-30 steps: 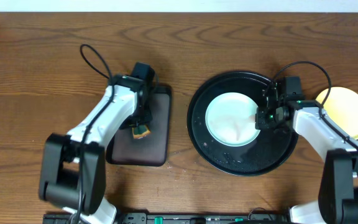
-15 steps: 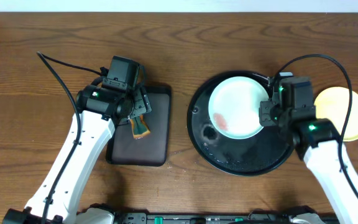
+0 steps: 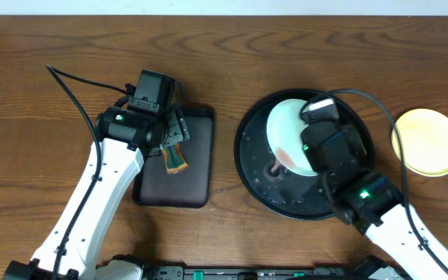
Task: Clean dirty plates on tray and stack at the side
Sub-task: 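Lift and tilt the blue plate up with the right gripper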
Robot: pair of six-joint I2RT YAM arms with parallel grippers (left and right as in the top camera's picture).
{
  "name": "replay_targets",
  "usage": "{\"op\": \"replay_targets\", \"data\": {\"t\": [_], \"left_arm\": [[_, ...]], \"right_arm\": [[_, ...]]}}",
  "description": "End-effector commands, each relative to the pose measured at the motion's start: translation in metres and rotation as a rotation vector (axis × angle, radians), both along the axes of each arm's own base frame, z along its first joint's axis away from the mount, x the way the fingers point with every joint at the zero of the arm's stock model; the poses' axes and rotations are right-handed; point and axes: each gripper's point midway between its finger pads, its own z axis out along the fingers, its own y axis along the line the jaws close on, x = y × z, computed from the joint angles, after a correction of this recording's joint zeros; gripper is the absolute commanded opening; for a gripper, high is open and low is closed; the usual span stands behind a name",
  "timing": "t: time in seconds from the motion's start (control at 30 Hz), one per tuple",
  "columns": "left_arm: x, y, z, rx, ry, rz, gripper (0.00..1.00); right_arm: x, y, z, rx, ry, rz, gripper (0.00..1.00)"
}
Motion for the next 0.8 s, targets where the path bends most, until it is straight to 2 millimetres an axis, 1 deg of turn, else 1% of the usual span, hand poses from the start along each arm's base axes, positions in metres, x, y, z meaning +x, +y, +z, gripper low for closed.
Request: {"op": "replay_targets", "data": {"t": [0.0,0.17,0.27,0.5,0.77], "left_arm": [[0.002,0.001,0.003,0.001,-0.008,0.003,0.83],[0.002,0.001,0.003,0.001,-0.008,0.003,0.83],[0.002,0.001,0.003,0.001,-0.008,0.003,0.84],[0.002,0.001,0.003,0.001,-0.008,0.003,0.83],[0.002,0.001,0.003,0.001,-0.008,0.003,0.83]], "right_arm": [[-0.002,0.004,0.028,-0.179,-0.089,0.036,0.01],[-0.004,0.003,0.046,-0.282,-0.159,0.01,0.01],[-0.004,0.008,0.054,-0.315,-0.186,0.022,0.01],[-0.007,0.025,0.06,-0.343,-0.208,0.088,0.01],[-0.009,0.031,0.065,-0.387,-0.223,0.113,0.01]]}}
